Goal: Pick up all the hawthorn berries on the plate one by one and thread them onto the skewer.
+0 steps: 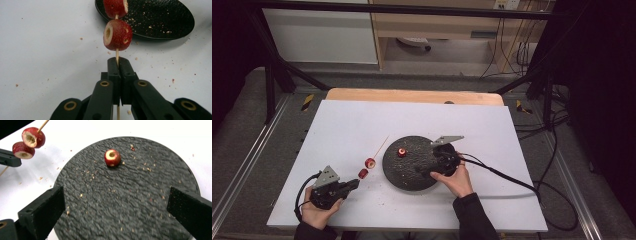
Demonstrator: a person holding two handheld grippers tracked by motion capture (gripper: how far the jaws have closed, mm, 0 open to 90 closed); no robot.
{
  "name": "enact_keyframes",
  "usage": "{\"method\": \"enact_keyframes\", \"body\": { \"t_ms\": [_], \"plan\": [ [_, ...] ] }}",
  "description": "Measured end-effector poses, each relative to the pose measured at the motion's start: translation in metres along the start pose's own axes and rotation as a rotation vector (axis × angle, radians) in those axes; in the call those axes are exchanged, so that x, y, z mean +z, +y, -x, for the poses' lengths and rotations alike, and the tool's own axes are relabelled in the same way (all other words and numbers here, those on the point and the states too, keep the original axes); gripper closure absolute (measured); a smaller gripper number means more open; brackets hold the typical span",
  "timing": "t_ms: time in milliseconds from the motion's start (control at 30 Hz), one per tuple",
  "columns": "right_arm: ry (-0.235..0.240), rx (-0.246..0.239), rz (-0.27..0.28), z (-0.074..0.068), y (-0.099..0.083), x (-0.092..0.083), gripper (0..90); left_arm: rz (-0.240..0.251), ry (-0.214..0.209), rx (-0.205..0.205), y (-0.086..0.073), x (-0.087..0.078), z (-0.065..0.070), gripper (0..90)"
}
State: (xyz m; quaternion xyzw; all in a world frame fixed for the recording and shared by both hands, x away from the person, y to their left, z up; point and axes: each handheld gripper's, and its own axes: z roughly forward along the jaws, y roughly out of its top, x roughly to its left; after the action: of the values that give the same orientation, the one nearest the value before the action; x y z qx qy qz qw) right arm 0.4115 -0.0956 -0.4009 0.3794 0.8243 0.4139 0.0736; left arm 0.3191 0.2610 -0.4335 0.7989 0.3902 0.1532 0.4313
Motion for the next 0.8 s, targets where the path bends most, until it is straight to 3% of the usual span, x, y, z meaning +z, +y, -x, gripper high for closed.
{"method": "enact_keyframes", "body": {
  "t_ms": [433,800],
  "plan": [
    [-0.036,-0.073,-0.109,-0.007,0.039,0.027,6.0,0.002,-0.001,-0.014,0.001,-0.001,-0.005,88.3],
    [-0.06,-0.103,-0.168,-0.01,0.063,0.052,13.2,-0.005,-0.001,-0.012,0.0,-0.001,-0.007,88.3]
  ]
}}
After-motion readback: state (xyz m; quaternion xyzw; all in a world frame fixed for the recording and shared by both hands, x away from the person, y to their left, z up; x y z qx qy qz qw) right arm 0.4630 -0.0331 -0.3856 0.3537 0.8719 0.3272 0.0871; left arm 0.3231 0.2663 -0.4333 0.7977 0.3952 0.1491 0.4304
